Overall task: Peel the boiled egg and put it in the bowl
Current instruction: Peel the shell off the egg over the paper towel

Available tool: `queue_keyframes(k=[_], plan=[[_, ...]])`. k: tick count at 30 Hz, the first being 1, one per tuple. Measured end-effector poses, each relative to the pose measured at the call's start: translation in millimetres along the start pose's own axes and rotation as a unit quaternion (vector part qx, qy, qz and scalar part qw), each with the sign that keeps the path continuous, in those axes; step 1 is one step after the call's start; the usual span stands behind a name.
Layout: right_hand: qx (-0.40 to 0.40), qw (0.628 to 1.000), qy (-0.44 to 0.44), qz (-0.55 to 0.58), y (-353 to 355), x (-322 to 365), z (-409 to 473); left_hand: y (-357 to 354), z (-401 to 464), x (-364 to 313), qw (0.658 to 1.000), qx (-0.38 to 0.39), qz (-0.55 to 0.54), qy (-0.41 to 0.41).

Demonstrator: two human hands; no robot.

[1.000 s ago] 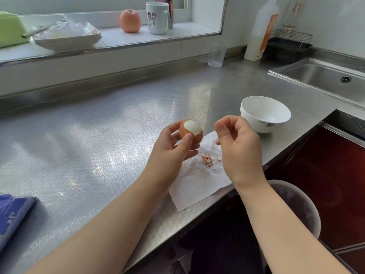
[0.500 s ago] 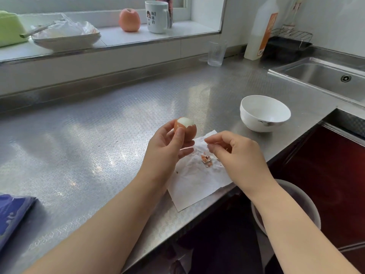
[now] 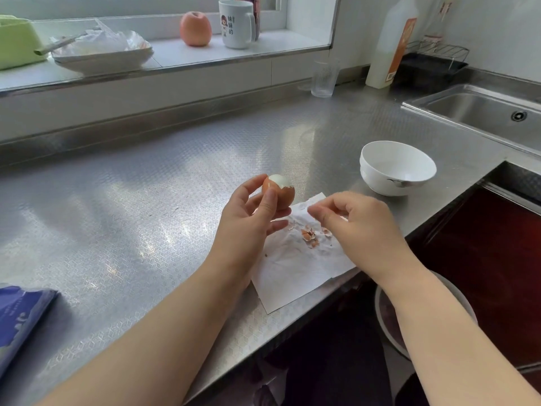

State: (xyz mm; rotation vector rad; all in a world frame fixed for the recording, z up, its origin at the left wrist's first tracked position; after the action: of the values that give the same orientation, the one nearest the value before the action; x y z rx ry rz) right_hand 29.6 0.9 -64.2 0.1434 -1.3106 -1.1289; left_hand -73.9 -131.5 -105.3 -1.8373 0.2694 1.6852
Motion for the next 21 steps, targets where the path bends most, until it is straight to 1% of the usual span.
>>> queue_keyframes(k=[2,4,6,9,14,16,21], plan=[[-0.049,0.998,0.021,0.014,8.2,6.3,0.5,-1.7,-1.1,-0.2,1.0,0.007,0.006,-0.002],[-0.081,0.994,0.071,0.013,11.1,21.9,1.5,-4.2,-2.2,-0.3,1.0,0.018,0.011,-0.002],[-0.08,0.992,0.101,0.01,5.7,32.4,2.0,-6.8,-3.1,0.0,0.999,0.032,0.014,0.001],[-0.069,0.992,0.107,0.008,-3.5,36.2,3.6,-9.0,-4.2,1.1,0.999,0.044,0.011,0.009],[-0.116,0.985,0.122,0.027,0.3,39.8,-0.6,-7.7,-3.9,2.1,0.999,0.037,0.008,0.008],[-0.112,0.985,0.125,0.038,-0.1,40.3,-1.1,-7.4,-4.0,1.7,0.999,0.033,0.011,0.007],[-0.063,0.991,0.107,0.045,-4.0,36.2,5.2,-7.4,-4.7,-1.5,0.999,0.03,0.044,-0.003]])
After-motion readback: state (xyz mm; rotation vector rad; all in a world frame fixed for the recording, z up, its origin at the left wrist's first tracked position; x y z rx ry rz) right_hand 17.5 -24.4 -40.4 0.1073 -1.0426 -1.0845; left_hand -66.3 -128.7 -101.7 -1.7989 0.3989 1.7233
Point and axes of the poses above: each hand's wrist, its own z-axis towards the middle knuckle, its own y-axis out of the back of the hand, x = y × z, the point moved 9 cm from there along z, towards the middle knuckle, and after that the axes turned 2 degrees about -z, right-handed, at the moved point
